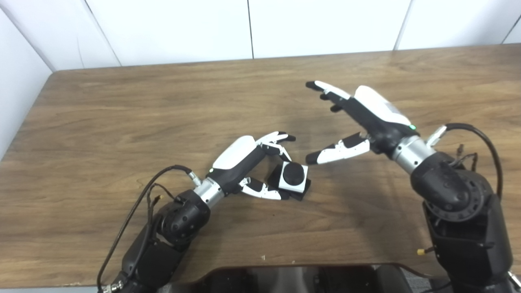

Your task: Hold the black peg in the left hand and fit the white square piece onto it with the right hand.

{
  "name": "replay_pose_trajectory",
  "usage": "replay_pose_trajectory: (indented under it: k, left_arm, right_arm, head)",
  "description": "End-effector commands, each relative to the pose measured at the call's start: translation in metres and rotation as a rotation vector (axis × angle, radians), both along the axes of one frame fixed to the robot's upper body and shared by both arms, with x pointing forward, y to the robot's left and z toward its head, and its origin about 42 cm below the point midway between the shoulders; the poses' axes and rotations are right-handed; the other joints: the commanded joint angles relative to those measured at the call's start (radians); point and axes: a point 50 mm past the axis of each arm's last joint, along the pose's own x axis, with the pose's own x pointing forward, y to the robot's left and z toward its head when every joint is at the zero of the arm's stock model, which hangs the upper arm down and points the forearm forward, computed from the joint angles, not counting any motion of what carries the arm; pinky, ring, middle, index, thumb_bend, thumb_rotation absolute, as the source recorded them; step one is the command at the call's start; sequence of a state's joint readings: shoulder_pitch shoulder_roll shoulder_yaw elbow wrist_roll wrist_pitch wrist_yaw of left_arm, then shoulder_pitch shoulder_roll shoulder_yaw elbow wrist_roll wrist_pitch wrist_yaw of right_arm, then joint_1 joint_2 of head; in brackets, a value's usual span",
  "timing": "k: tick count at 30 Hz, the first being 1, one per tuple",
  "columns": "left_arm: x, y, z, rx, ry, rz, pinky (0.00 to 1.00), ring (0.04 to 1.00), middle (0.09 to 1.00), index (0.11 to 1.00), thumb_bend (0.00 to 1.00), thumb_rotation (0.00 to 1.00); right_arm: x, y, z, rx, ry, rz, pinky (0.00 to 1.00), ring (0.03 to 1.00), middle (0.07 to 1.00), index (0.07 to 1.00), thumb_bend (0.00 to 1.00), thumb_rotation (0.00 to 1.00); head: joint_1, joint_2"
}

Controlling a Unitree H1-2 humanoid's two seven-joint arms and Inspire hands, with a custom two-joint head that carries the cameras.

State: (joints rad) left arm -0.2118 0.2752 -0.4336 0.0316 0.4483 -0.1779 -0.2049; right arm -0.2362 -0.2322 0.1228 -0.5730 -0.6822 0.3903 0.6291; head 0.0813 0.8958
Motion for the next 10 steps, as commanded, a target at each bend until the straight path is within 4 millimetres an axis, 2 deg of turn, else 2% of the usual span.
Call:
replay_pose_trajectory:
  k: [1, 5, 10]
  left_arm:
    - [-0.008, 0.015, -0.029, 0.112, 0.134, 0.014, 0.84, 0.951, 0.911, 0.49, 0.52, 0.08]
    - [-0.009, 0.016, -0.027, 0.113, 0.141, 0.024, 0.86, 0.951, 0.912, 0.49, 0.52, 0.07]
    - [-0.009, 0.018, -0.027, 0.113, 0.141, 0.028, 0.86, 0.951, 0.912, 0.49, 0.52, 0.07]
  right_arm:
    - [-0.002, -0.008, 0.016, 0.036, -0.071, -0.029, 0.69, 0.887, 0.935, 0.923, 0.87, 0.41]
    - [-0.001, -0.024, 0.005, 0.051, -0.044, -0.09, 0.68, 0.868, 0.915, 0.916, 0.87, 0.36]
    - [-0.001, -0.038, -0.022, 0.07, -0.011, -0.165, 0.68, 0.855, 0.901, 0.905, 0.82, 0.21]
  head:
    - [-0.002, -0.001]
    - [-0.005, -0.004]
    - [-0.015, -0.005]
